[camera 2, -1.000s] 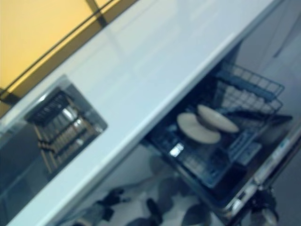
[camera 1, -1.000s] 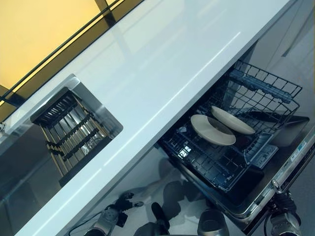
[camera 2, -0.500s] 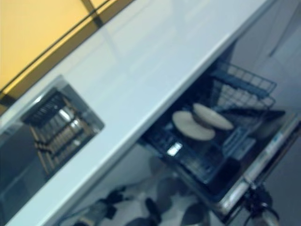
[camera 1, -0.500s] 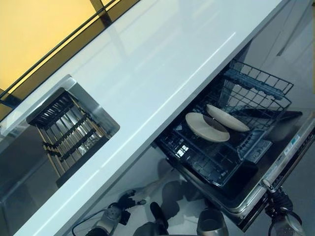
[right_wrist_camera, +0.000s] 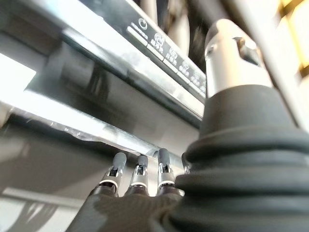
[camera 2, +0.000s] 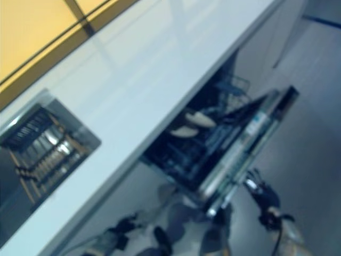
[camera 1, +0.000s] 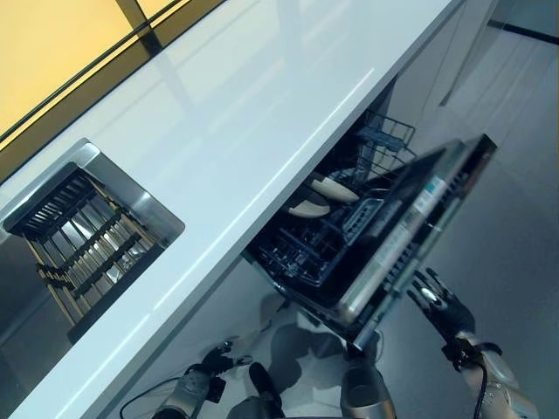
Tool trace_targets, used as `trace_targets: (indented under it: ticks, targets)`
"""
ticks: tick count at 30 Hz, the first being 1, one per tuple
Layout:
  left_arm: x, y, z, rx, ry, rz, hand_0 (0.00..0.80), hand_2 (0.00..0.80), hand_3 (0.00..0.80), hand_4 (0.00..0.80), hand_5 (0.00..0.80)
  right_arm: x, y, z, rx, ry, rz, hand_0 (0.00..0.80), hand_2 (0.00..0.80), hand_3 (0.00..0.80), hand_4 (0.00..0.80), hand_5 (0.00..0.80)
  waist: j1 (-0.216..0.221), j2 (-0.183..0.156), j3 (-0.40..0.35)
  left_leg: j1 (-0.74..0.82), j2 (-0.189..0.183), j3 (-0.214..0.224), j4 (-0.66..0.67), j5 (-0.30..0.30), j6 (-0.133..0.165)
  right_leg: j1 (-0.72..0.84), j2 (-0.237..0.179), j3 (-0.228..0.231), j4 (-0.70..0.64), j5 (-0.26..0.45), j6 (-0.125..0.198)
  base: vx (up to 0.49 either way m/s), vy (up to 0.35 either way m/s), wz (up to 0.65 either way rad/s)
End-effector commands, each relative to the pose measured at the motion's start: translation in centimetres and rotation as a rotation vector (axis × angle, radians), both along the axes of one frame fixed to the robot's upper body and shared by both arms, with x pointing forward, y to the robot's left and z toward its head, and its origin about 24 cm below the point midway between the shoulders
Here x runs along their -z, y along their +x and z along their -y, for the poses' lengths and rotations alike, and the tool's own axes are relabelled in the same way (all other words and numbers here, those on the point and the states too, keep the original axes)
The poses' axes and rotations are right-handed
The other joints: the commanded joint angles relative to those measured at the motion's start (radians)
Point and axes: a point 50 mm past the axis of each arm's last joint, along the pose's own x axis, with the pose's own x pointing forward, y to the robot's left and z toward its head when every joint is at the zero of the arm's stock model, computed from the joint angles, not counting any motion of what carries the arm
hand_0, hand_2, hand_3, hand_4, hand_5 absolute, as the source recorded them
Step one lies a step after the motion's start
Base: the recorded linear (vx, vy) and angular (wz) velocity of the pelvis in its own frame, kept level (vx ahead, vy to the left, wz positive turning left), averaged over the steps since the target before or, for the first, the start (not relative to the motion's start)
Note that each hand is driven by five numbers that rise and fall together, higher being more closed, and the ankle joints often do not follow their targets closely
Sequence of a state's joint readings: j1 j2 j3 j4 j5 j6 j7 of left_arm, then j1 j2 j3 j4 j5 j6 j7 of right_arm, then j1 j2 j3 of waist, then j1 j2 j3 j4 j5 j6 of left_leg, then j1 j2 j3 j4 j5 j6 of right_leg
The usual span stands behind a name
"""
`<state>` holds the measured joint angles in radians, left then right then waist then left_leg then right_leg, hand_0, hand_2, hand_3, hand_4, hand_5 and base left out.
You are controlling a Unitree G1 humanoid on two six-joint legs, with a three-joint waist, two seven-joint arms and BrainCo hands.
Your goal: Take plates into dishwasher
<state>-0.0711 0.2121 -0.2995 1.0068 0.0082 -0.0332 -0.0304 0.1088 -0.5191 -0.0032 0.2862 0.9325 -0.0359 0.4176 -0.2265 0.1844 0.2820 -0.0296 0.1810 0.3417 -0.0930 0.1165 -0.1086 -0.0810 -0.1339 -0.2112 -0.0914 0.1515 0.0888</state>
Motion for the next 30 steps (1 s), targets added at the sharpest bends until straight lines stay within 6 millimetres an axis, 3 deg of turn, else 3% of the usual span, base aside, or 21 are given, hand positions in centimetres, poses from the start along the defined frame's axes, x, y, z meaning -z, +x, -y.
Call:
trace_targets:
  ticks: [1, 7, 11, 14, 15, 17, 21, 24, 30]
  targets:
    - [-1.5, 2.7, -2.3, 0.049, 0.084, 0.057, 0.0, 0.0, 0.0, 0.0, 0.0, -10.1, 5.8, -13.8, -0.714, 0.205, 0.552, 0.0, 0.0, 0.0, 0.0, 0.0, 0.098, -0.09, -0.014, 0.026, -0.059, 0.023, 0.02, -0.037, 0.004, 0.031, 0.006, -0.052, 0.049, -0.131, -0.017, 0.0, 0.0, 0.0]
    - [-1.5, 2.7, -2.9, 0.063, 0.105, 0.049, 0.0, 0.0, 0.0, 0.0, 0.0, -10.5, 5.0, -15.3, -0.878, 0.237, 0.555, 0.0, 0.0, 0.0, 0.0, 0.0, 0.115, -0.109, -0.016, 0.026, -0.054, 0.009, 0.024, -0.038, 0.006, 0.039, 0.007, -0.063, 0.065, -0.144, -0.02, 0.029, -0.028, 0.16]
    - [-1.3, 2.2, -3.2, 0.05, 0.111, 0.04, 0.0, 0.0, 0.0, 0.0, 0.0, -8.7, 4.7, -14.6, -0.89, 0.243, 0.457, 0.0, 0.0, 0.0, 0.0, 0.0, 0.116, -0.124, -0.018, 0.028, -0.051, 0.006, 0.024, -0.039, 0.004, 0.044, 0.009, -0.065, 0.063, -0.143, -0.017, 0.047, 0.001, 0.4]
    - [-1.2, 1.8, -3.8, 0.036, 0.114, 0.04, 0.0, 0.0, 0.0, 0.0, 0.0, -4.8, 3.9, -13.1, -0.898, 0.16, 0.258, 0.0, 0.0, 0.0, 0.0, 0.0, 0.115, -0.139, -0.017, 0.031, -0.046, 0.009, 0.025, -0.041, 0.001, 0.048, 0.009, -0.068, 0.064, -0.144, -0.012, 0.052, 0.009, 0.11]
    - [-1.2, 1.6, -4.0, 0.032, 0.117, 0.04, 0.0, 0.0, 0.0, 0.0, 0.0, -2.7, 3.2, -12.2, -0.893, 0.116, 0.15, 0.0, 0.0, 0.0, 0.0, 0.0, 0.115, -0.144, -0.018, 0.03, -0.045, 0.009, 0.025, -0.04, 0.001, 0.047, 0.008, -0.068, 0.066, -0.144, -0.011, 0.05, 0.0, 0.05]
    - [-1.1, 1.0, -4.7, 0.02, 0.135, 0.039, 0.0, 0.0, 0.0, 0.0, 0.0, 3.0, 0.2, -8.7, -0.855, -0.003, -0.14, 0.0, 0.0, 0.0, 0.0, 0.0, 0.114, -0.161, -0.014, 0.036, -0.039, 0.006, 0.022, -0.04, 0.001, 0.054, 0.008, -0.072, 0.069, -0.145, -0.009, 0.055, -0.007, 0.08]
    - [-0.9, -0.1, -5.7, 0.013, 0.165, 0.013, 0.0, 0.0, 0.0, 0.0, 0.0, 9.3, -4.8, -3.5, -0.6, -0.139, -0.531, 0.0, 0.0, 0.0, 0.0, 0.0, 0.12, -0.18, -0.016, 0.05, -0.037, -0.006, 0.018, -0.041, 0.005, 0.074, 0.01, -0.079, 0.073, -0.149, -0.008, 0.062, -0.006, 0.15]
    - [-0.6, -0.6, -6.0, 0.009, 0.177, -0.005, 0.0, 0.0, 0.0, 0.0, 0.0, 11.7, -7.1, -1.1, -0.432, -0.347, -0.703, 0.0, 0.0, 0.0, 0.0, 0.0, 0.131, -0.189, -0.019, 0.057, -0.039, -0.023, 0.013, -0.041, 0.011, 0.089, 0.015, -0.082, 0.068, -0.147, -0.008, 0.041, -0.001, 0.02]
    - [-0.2, -0.7, -5.1, 0.021, 0.19, -0.031, 0.0, 0.0, 0.0, 0.0, 0.0, 13.9, -8.2, -0.7, -0.407, -0.722, -0.905, 0.0, 0.0, 0.0, 0.0, 0.0, 0.192, -0.196, -0.034, 0.06, -0.048, -0.084, 0.009, -0.043, 0.021, 0.129, 0.026, -0.097, 0.057, -0.151, -0.012, 0.031, 0.006, 0.13]
